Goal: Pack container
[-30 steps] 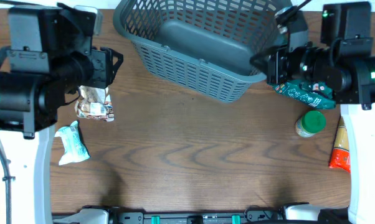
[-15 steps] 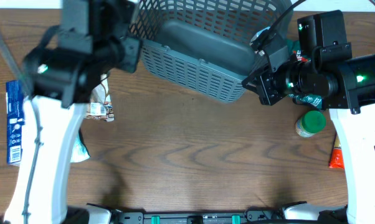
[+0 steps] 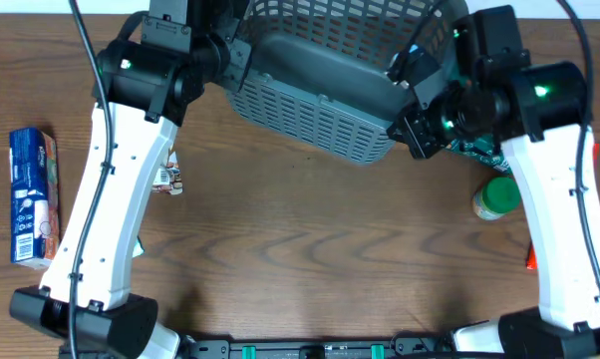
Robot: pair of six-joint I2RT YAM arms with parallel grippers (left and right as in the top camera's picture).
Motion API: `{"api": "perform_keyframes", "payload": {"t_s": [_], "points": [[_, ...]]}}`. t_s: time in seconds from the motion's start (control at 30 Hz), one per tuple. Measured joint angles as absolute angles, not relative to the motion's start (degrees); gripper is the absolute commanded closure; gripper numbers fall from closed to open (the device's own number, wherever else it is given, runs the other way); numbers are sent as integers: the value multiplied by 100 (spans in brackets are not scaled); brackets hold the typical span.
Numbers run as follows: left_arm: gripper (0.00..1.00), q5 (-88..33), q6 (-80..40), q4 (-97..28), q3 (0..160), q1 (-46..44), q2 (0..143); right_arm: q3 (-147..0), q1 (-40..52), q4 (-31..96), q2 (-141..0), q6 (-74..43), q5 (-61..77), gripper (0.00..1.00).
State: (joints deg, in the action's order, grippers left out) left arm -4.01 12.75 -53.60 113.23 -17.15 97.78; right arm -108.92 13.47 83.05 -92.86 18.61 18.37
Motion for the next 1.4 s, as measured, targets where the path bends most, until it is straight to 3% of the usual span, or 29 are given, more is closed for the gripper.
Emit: {"api": "perform_keyframes", "payload": {"t_s": [1.4], "points": [[94, -384, 1997, -4862, 11323, -1715, 10602, -10997, 1997, 8617, -9730, 2202, 2034, 99]]}}
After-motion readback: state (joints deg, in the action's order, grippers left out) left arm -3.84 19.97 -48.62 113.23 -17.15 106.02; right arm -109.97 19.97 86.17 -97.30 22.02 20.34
